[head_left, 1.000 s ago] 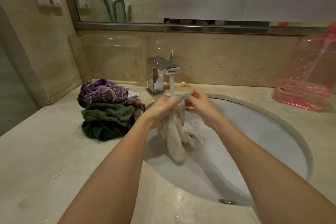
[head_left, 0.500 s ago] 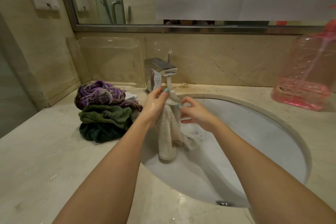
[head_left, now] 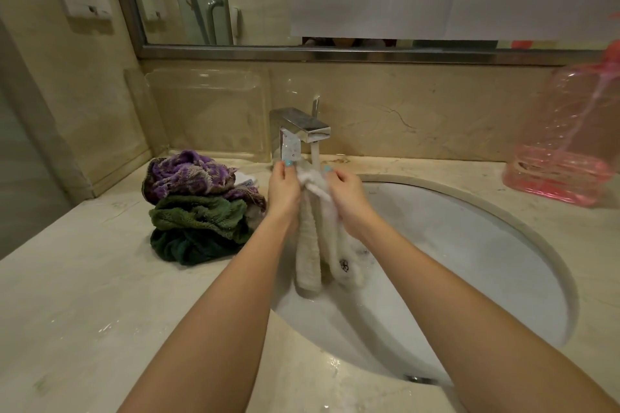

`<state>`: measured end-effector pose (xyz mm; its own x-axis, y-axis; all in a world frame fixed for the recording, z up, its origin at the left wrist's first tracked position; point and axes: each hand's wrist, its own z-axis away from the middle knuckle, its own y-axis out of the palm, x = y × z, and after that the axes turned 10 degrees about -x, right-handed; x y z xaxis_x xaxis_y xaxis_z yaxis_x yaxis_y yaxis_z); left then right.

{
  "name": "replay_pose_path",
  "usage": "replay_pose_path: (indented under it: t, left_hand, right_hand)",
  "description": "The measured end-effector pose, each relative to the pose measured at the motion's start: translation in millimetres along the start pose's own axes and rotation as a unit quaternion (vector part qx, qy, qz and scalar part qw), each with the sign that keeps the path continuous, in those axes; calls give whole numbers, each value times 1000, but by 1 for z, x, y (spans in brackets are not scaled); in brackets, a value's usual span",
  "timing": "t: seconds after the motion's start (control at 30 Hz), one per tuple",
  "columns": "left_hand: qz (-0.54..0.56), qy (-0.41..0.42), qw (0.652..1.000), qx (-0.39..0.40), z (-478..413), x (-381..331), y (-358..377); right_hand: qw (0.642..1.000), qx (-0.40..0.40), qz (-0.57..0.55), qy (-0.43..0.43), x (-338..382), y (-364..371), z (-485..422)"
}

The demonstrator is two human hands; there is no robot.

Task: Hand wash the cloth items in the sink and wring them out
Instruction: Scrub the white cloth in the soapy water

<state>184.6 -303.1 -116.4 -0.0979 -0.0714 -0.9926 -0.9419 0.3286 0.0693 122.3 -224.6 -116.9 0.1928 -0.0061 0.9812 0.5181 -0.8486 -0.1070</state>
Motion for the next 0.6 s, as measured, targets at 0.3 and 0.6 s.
replay_pose_path:
  t: [0.3, 0.6]
  left_hand:
    - [-14, -14, 998, 66, 21, -3, 25]
    - [-46, -67, 996, 27, -4, 0, 12]
  right_hand:
    - [980, -188, 15, 60, 25, 15, -31]
    - [989, -106, 99, -21, 6, 21, -11]
